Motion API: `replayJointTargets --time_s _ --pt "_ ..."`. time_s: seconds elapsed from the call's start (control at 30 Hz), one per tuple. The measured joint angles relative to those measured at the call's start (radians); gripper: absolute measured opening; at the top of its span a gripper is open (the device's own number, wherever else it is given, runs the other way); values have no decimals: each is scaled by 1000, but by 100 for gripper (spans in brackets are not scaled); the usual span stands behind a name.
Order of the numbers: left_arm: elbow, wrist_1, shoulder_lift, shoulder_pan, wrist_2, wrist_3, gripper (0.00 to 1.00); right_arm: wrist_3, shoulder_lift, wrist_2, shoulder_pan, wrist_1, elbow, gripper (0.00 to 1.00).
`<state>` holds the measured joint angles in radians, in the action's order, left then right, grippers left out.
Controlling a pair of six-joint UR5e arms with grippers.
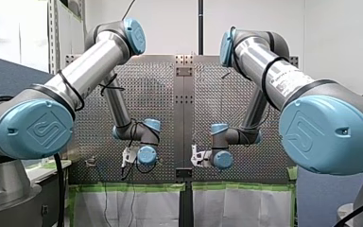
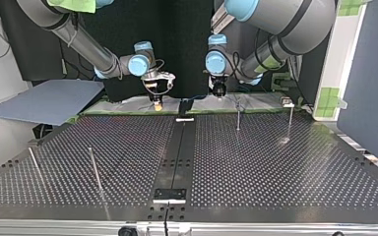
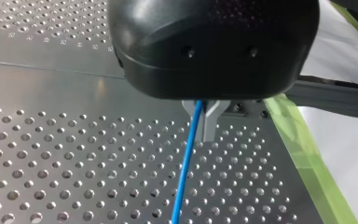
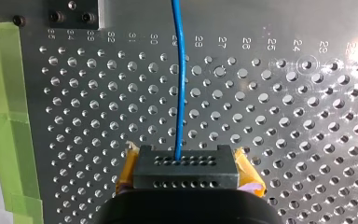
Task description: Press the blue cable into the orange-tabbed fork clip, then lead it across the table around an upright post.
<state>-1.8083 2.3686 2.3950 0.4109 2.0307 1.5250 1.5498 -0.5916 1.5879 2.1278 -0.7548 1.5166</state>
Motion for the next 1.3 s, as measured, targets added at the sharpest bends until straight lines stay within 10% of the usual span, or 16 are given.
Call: replayJointTargets --time_s 0.53,1.3 --pt "22 89 -23 12 2 11 0 -10 -21 19 -3 68 -10 0" --pt "26 158 -256 72 35 47 0 10 -221 19 -8 130 -12 0"
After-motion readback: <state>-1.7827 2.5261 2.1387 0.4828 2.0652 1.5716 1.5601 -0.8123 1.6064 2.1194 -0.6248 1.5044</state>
